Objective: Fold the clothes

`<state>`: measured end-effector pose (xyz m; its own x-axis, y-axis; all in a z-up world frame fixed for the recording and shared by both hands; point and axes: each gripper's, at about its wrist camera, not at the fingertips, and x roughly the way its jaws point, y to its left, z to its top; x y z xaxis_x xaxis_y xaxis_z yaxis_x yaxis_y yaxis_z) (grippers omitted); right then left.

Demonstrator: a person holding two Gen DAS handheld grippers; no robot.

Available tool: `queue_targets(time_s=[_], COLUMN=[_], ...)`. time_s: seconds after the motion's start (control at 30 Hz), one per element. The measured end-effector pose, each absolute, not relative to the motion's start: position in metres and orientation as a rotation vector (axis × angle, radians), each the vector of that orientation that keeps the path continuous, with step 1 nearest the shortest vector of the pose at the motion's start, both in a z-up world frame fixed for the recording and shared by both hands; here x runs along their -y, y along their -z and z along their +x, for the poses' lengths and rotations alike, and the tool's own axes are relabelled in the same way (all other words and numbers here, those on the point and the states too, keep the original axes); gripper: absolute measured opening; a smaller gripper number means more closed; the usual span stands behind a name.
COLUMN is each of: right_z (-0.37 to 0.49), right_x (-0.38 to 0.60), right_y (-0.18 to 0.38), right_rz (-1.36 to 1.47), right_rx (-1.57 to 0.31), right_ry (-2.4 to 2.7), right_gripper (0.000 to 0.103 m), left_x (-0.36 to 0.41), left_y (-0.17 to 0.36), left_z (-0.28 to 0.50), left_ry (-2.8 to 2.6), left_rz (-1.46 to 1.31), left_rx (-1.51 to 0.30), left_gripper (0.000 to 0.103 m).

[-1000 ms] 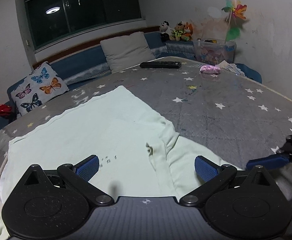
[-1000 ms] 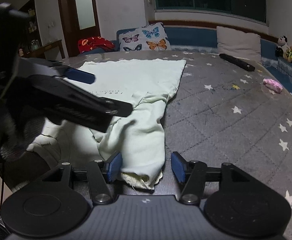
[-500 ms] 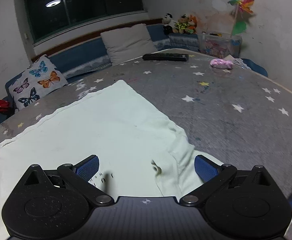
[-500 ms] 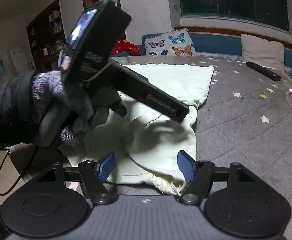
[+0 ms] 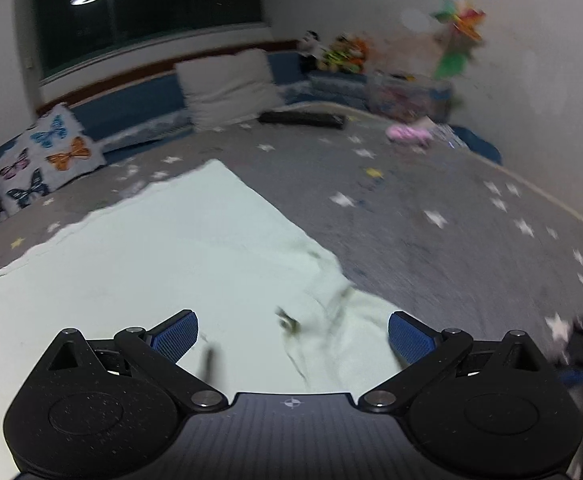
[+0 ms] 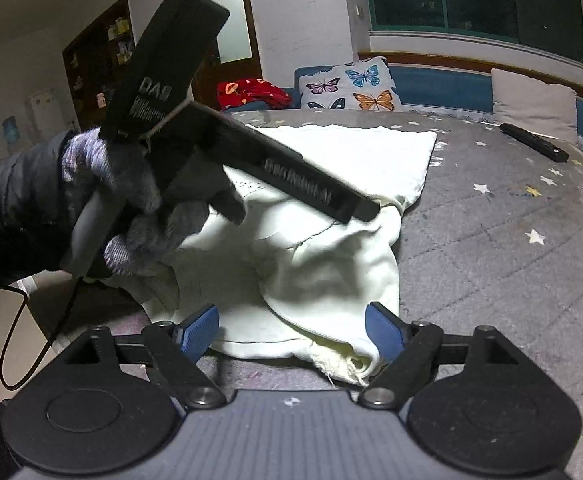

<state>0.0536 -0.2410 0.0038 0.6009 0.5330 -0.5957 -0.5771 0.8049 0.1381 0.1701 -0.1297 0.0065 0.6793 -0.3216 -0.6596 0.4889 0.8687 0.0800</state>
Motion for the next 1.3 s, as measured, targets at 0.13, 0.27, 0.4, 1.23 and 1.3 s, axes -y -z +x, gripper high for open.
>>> queue_targets(time_s=[0.13,0.27,0.4,1.23,1.3], right_z=[0.053,0.053,0.053,0.086,0.089], right_x=[0.240,0.239,0.236,0.086,0.071], right_y=[-0.006,-0.008,-0.012,-0.032,-0.033], right_rz=[-0.075,-0.078,-0.085,-0.335,-0.344], right_rx=[-0.667,-0.667,-0.663,-0.639,-0.644], right_ry=[-0.639,-0.633,-0.629,-0.846,-0.866], right_gripper=[0.085,0.085,0.094,0.103,0.103], left_x=[0.142,0.133,0.104,-0.167,-0.177], left_y=[0.002,-0.005,-0.022,-0.024,-0.020], left_z=[0.169,0.164,0.154,-0.002,-0.009], left_ry=[0.472,0.461,0.403,-0.278,-0.292], left_rz=[0.276,0.256,0.208,-0.148,-0.179], left_rx=[-0.693,-0.671,-0.630,-0.635,-0.643], left_gripper=[0.103,0.103,0.103,0.103,0.102])
